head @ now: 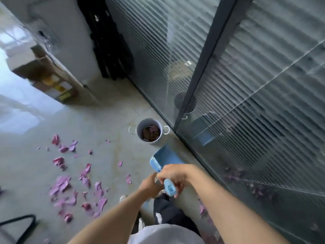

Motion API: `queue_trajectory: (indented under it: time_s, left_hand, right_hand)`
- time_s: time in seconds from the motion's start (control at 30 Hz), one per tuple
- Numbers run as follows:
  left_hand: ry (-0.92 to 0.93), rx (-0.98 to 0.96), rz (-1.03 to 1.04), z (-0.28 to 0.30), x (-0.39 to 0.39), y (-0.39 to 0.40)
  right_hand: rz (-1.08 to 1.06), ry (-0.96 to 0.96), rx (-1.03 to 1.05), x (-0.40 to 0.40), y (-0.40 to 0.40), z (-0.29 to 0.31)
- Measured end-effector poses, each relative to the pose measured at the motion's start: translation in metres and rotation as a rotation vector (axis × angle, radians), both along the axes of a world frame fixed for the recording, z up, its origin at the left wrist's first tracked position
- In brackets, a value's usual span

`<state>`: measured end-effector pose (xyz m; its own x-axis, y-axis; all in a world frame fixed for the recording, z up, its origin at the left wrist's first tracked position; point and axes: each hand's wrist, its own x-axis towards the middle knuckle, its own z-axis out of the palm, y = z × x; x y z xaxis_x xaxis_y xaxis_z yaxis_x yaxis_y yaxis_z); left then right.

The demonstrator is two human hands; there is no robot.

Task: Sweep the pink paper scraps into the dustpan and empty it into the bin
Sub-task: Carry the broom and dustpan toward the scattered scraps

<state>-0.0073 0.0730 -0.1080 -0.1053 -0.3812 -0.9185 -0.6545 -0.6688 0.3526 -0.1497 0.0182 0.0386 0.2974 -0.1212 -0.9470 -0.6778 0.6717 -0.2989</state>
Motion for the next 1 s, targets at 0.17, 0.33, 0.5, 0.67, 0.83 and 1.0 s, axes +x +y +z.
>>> queue_trajectory:
  time_s: [0.17,0.33,0.5,0.67,0.83,1.0]
  left_hand:
    - [0.016,0.066,0.227,0.085,0.046,0.005]
    - [0.066,0.013,0.555,0.085,0.119,0.045]
    - [0.089,-0.157,0.848,0.098,0.189,0.086]
    - [0.003,-0.298,1.081,0.084,0.264,0.115]
    - [-0.014,-0.308,1.206,0.073,0.335,0.132]
    - [-0.010,-0.310,1.348,0.100,0.388,0.132]
  right_hand:
    - [0.269,-0.016,-0.010,0.069,-0.025,0.019]
    - [0.379,-0.020,-0.032,0.158,-0.016,0.042]
    - [0.437,-0.037,-0.055,0.261,0.026,0.059]
    - [0.526,-0.027,-0.166,0.360,0.059,0.059]
    - [0.746,0.013,-0.264,0.440,0.089,0.054]
    - [0.873,0.005,-0.516,0.498,0.093,0.084]
